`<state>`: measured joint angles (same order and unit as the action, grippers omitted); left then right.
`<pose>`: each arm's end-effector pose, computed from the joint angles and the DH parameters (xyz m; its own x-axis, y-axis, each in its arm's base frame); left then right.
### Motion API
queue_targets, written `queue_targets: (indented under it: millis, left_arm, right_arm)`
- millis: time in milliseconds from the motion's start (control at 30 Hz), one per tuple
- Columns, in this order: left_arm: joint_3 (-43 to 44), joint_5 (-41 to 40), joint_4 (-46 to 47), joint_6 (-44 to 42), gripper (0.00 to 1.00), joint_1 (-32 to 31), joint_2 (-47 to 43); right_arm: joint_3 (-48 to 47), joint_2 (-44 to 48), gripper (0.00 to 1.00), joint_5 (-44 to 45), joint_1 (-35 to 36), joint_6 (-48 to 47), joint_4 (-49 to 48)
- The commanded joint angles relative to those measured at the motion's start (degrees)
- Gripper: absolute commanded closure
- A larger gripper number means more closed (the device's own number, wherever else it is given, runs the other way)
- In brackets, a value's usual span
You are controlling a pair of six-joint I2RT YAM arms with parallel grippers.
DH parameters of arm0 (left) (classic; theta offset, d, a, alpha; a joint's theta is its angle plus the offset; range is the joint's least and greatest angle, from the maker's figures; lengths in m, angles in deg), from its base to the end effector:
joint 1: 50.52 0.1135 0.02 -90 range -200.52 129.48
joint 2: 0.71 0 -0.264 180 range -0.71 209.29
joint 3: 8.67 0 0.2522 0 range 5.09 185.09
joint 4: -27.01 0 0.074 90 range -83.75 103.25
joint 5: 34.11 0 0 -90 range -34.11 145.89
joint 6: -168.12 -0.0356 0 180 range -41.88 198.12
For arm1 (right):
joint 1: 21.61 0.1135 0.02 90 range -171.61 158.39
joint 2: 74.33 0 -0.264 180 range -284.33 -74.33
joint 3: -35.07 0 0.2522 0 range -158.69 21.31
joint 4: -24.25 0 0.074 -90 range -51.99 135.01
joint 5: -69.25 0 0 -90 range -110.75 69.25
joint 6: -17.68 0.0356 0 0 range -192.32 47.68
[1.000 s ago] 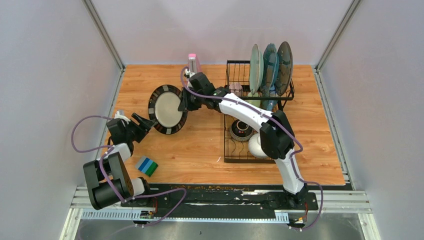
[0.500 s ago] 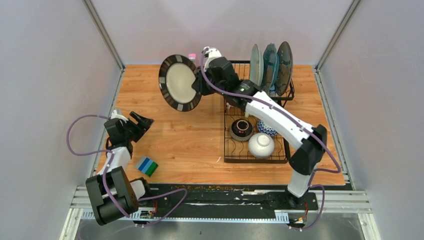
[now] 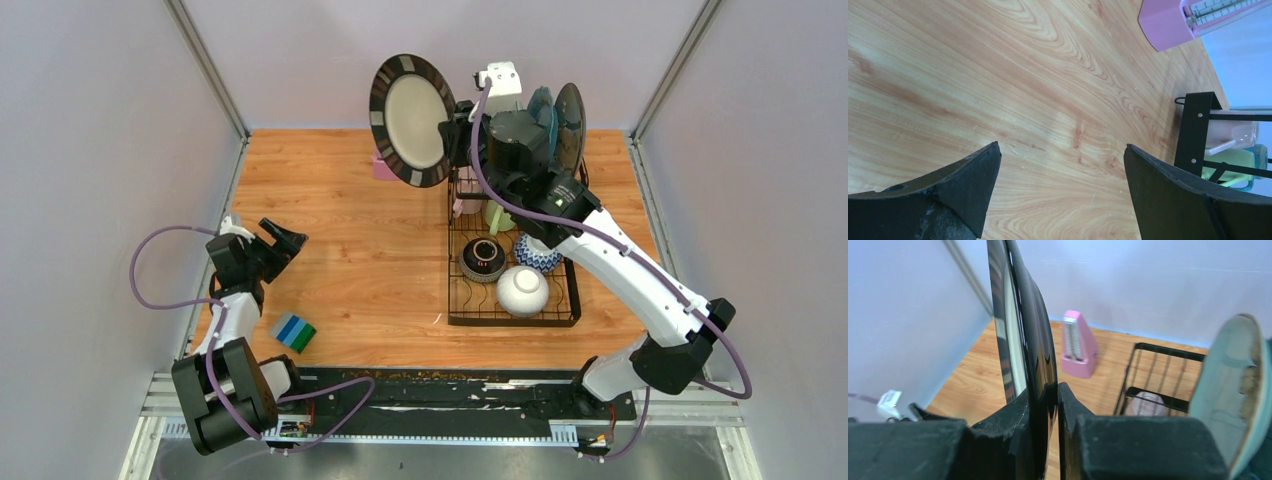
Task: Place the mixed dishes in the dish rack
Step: Insert the plate into the dish rack.
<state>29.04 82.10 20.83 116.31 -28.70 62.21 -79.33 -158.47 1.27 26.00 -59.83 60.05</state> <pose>0.2086 0.0666 0.1860 -0.3903 -0.7538 -0.5287 -0.2860 0.6451 -0.7086 0.2238 0.2254 0.4929 -0.1572 0.1252 -0.9796 -0.4088 0.8947 0.1799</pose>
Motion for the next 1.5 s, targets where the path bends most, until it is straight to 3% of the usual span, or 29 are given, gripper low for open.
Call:
queue_targets:
  millis: [0,333,500,867,1067,1467]
  left_arm:
    - [1.63,-0.29,0.19,-1.14,0.00,-0.20,-1.00]
    - [1.99,-0.08,0.19,-1.21,0.00,-0.18,-0.26]
    - [2.62,0.69,-0.46,-1.80,0.00,-0.21,-0.03]
    - [3.89,2.98,-0.32,-1.99,0.00,-0.29,2.14]
    - [3.92,3.80,0.20,-1.81,0.00,-0.33,3.17]
    - [3.99,4.70,0.63,-1.89,0.00,-0.38,5.06]
  right_arm:
    - [0.57,3.98,1.00,10.40,0.44,-2.99,-13.29]
    - [-0.39,3.04,1.00,12.41,0.37,-4.04,-15.19]
    - [-3.29,1.20,1.00,13.66,0.42,-8.99,-15.54]
    - [-12.09,-6.13,1.00,22.67,0.21,-30.17,-21.48]
    - [-16.14,-9.10,1.00,25.83,-1.50,-36.98,-24.23]
    - [-14.78,-10.29,1.00,29.75,-5.20,-39.43,-23.89]
